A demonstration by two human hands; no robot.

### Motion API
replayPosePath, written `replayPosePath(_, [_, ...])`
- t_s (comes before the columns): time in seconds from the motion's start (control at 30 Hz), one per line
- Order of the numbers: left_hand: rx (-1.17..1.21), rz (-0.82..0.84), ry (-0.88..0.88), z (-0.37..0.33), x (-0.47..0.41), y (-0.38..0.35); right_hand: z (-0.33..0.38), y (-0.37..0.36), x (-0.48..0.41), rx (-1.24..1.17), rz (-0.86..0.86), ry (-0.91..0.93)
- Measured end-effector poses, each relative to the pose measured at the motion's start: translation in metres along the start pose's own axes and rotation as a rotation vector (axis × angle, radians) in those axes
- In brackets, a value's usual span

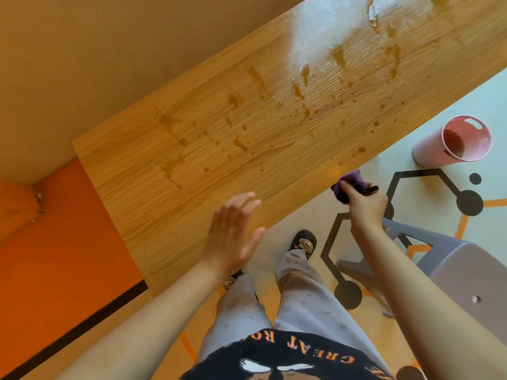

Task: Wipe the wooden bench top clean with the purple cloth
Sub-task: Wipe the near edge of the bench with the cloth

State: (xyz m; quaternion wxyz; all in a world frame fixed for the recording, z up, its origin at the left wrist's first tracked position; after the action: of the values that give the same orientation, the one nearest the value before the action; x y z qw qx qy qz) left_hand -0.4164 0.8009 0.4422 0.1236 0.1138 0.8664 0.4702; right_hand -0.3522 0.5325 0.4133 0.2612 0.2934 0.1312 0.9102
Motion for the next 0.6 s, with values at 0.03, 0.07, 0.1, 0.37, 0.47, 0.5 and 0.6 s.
replayPosePath(0.03, [0.004,0.015,-0.047,-0.011,-0.027,-0.013,-0.002,-0.001,0.000,0.004,0.012,0.008])
replayPosePath(0.07, [-0.013,0.042,-0.079,-0.021,-0.052,-0.028,-0.004,-0.002,0.002,0.007,0.025,0.008])
replayPosePath(0.1, [-0.039,0.078,-0.093,-0.028,-0.075,-0.043,-0.008,-0.004,0.006,0.006,0.042,0.007])
replayPosePath(0.37, [-0.152,0.222,-0.020,-0.039,-0.127,-0.090,-0.012,-0.002,-0.002,-0.043,0.140,-0.027])
replayPosePath(0.47, [-0.182,0.221,0.000,-0.040,-0.127,-0.090,0.014,0.024,-0.052,-0.050,0.036,-0.009])
replayPosePath(0.5, [-0.190,0.214,0.001,-0.041,-0.128,-0.090,0.024,0.034,-0.071,-0.039,0.007,0.007])
replayPosePath(0.6, [-0.204,0.193,-0.005,-0.042,-0.131,-0.089,0.044,0.056,-0.112,0.000,-0.031,0.063])
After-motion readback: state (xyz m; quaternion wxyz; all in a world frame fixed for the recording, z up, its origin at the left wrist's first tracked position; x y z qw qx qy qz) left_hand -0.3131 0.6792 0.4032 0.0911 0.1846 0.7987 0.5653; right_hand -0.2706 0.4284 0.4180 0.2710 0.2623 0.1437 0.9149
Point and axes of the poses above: each hand's wrist, its own x-axis away from the middle knuckle, its own y-axis out of the back of the hand, z = x × y, the point moved 3 cm from there along -x, towards the middle knuckle, and after that the axes turned 3 degrees about x, right-handed, at the moved point
